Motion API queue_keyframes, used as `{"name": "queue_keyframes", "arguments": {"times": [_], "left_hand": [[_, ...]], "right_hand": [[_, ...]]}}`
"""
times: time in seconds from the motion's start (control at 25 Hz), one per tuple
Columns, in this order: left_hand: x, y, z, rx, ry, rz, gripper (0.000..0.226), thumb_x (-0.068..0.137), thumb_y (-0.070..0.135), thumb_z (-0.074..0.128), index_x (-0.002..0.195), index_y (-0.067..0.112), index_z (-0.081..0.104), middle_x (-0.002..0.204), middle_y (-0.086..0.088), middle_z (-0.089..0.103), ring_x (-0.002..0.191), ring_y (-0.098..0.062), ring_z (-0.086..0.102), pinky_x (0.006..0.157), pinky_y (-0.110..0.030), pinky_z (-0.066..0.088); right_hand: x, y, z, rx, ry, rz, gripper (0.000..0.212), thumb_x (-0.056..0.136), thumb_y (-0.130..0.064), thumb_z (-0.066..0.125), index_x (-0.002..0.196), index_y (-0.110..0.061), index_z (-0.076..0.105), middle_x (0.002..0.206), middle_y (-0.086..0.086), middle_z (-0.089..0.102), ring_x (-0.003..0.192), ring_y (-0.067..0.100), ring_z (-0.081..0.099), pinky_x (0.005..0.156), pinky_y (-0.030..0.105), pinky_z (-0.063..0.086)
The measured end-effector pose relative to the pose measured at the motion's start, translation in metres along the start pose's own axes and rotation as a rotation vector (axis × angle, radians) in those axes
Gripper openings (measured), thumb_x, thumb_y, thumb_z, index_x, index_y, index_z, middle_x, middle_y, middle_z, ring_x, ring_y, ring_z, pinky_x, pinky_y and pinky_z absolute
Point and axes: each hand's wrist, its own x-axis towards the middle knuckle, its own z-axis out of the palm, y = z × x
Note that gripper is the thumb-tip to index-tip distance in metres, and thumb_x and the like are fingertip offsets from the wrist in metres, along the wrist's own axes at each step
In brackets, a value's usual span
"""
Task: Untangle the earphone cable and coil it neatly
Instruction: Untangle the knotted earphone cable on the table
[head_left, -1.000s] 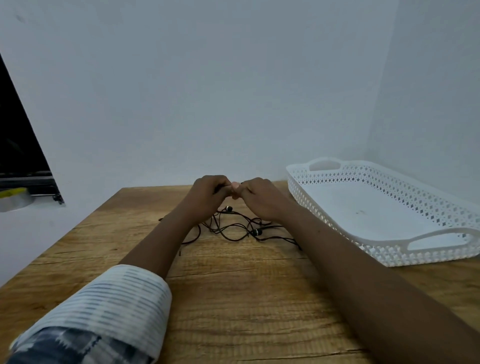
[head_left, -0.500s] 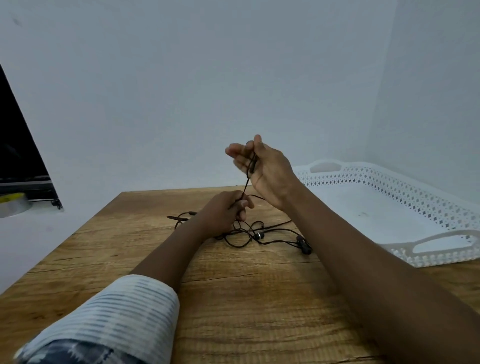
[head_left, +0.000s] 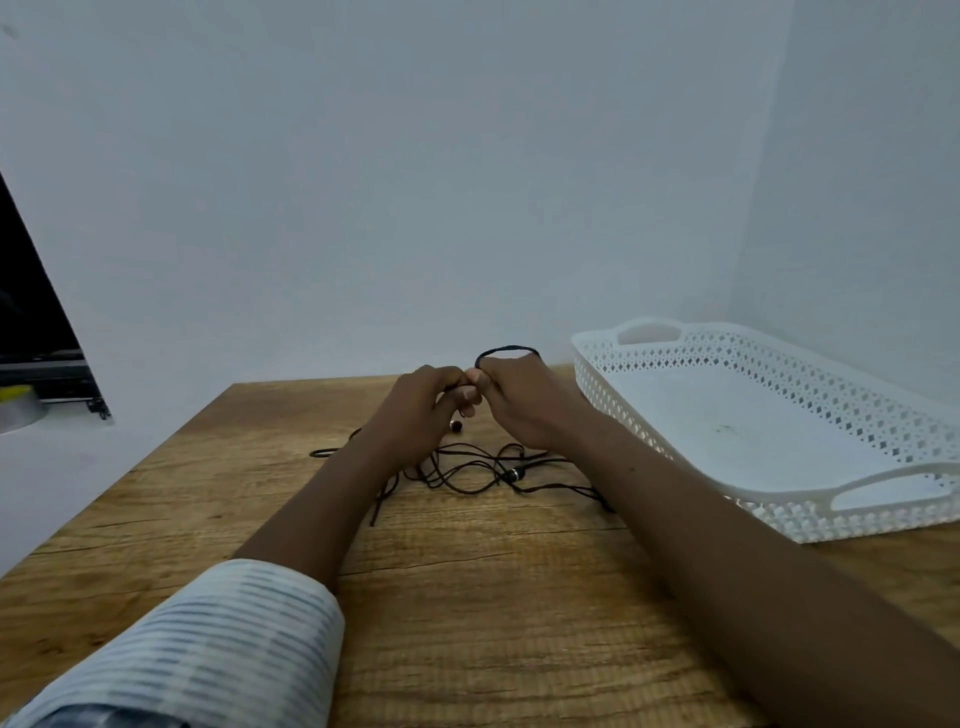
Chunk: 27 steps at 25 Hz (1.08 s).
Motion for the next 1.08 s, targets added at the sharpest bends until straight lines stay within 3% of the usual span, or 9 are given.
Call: {"name": "queue_keyframes", "arguments": {"times": [0.2, 0.32, 0.52, 0.64, 0.72, 0.8, 0.88, 1.0, 1.08], "left_hand": [[0.000, -0.004, -0.003, 0.091, 0.022, 0.081, 0.022, 0.101, 0.012, 0.045, 0.087, 0.010, 0.062, 0.084, -0.002, 0.068, 0.081, -0.017, 0.062, 0.072, -0.036, 0.051], [-0.001, -0.011, -0.006, 0.167, 0.070, 0.039, 0.016, 0.103, 0.014, 0.042, 0.096, 0.016, 0.056, 0.086, 0.002, 0.062, 0.080, -0.010, 0.052, 0.066, -0.026, 0.043], [-0.004, -0.023, 0.000, 0.207, -0.010, 0.000, 0.015, 0.100, 0.011, 0.044, 0.092, 0.020, 0.054, 0.086, -0.001, 0.063, 0.083, -0.022, 0.060, 0.071, -0.036, 0.048], [-0.007, -0.017, 0.005, 0.087, -0.061, -0.064, 0.010, 0.101, 0.013, 0.044, 0.103, 0.014, 0.054, 0.089, -0.003, 0.070, 0.080, -0.014, 0.064, 0.072, -0.031, 0.050], [-0.010, -0.009, 0.008, -0.012, -0.093, -0.096, 0.007, 0.102, 0.017, 0.043, 0.109, 0.018, 0.044, 0.091, 0.000, 0.071, 0.076, -0.006, 0.064, 0.066, -0.025, 0.049], [-0.012, -0.004, 0.011, -0.055, -0.127, -0.091, 0.002, 0.102, 0.020, 0.042, 0.104, 0.022, 0.042, 0.092, 0.005, 0.070, 0.083, -0.013, 0.064, 0.069, -0.030, 0.050], [-0.011, 0.001, 0.010, -0.075, -0.138, -0.051, 0.013, 0.103, 0.028, 0.040, 0.094, 0.021, 0.047, 0.091, 0.006, 0.070, 0.084, -0.013, 0.061, 0.070, -0.032, 0.048], [-0.009, 0.006, 0.008, -0.061, -0.096, 0.039, 0.036, 0.104, 0.036, 0.034, 0.086, 0.018, 0.060, 0.089, 0.000, 0.067, 0.087, -0.014, 0.060, 0.078, -0.038, 0.049], [-0.007, 0.004, 0.008, -0.031, -0.060, 0.081, 0.038, 0.103, 0.036, 0.035, 0.087, 0.018, 0.065, 0.093, 0.000, 0.065, 0.091, -0.014, 0.058, 0.081, -0.036, 0.047]], "right_hand": [[0.001, -0.011, -0.006, 0.023, -0.082, 0.110, 0.041, 0.104, -0.034, 0.035, 0.079, -0.013, 0.061, 0.065, -0.005, 0.053, 0.059, 0.010, 0.049, 0.058, 0.030, 0.035], [-0.002, -0.017, -0.011, 0.113, -0.144, 0.198, 0.043, 0.103, -0.030, 0.039, 0.075, -0.012, 0.066, 0.053, -0.006, 0.046, 0.047, 0.008, 0.042, 0.052, 0.027, 0.031], [-0.002, -0.034, -0.028, 1.173, -0.348, 0.414, 0.041, 0.105, -0.035, 0.037, 0.070, -0.015, 0.046, 0.049, -0.007, 0.025, 0.039, 0.008, 0.019, 0.045, 0.025, 0.018], [0.004, -0.048, -0.041, 1.664, -0.238, 0.338, 0.041, 0.104, -0.039, 0.035, 0.072, -0.017, 0.046, 0.054, -0.005, 0.040, 0.045, 0.008, 0.041, 0.053, 0.022, 0.037], [0.010, -0.050, -0.045, 1.816, -0.042, 0.241, 0.042, 0.105, -0.036, 0.032, 0.074, -0.015, 0.050, 0.071, 0.001, 0.062, 0.069, 0.014, 0.065, 0.076, 0.028, 0.051], [0.015, -0.047, -0.045, 1.691, 0.150, 0.155, 0.042, 0.107, -0.030, 0.030, 0.077, -0.014, 0.055, 0.094, 0.007, 0.071, 0.096, 0.020, 0.069, 0.099, 0.032, 0.047], [0.016, -0.039, -0.039, 1.208, 0.297, 0.122, 0.039, 0.107, -0.025, 0.032, 0.081, -0.018, 0.060, 0.106, 0.004, 0.070, 0.110, 0.018, 0.065, 0.106, 0.030, 0.042], [0.010, -0.022, -0.022, 0.442, 0.323, 0.076, 0.031, 0.105, -0.020, 0.036, 0.090, -0.015, 0.064, 0.098, -0.007, 0.068, 0.095, 0.002, 0.062, 0.105, 0.030, 0.037], [0.006, -0.013, -0.012, 0.184, 0.155, 0.018, 0.026, 0.103, -0.014, 0.036, 0.092, -0.012, 0.060, 0.080, -0.010, 0.062, 0.074, 0.002, 0.059, 0.120, 0.034, 0.016]]}}
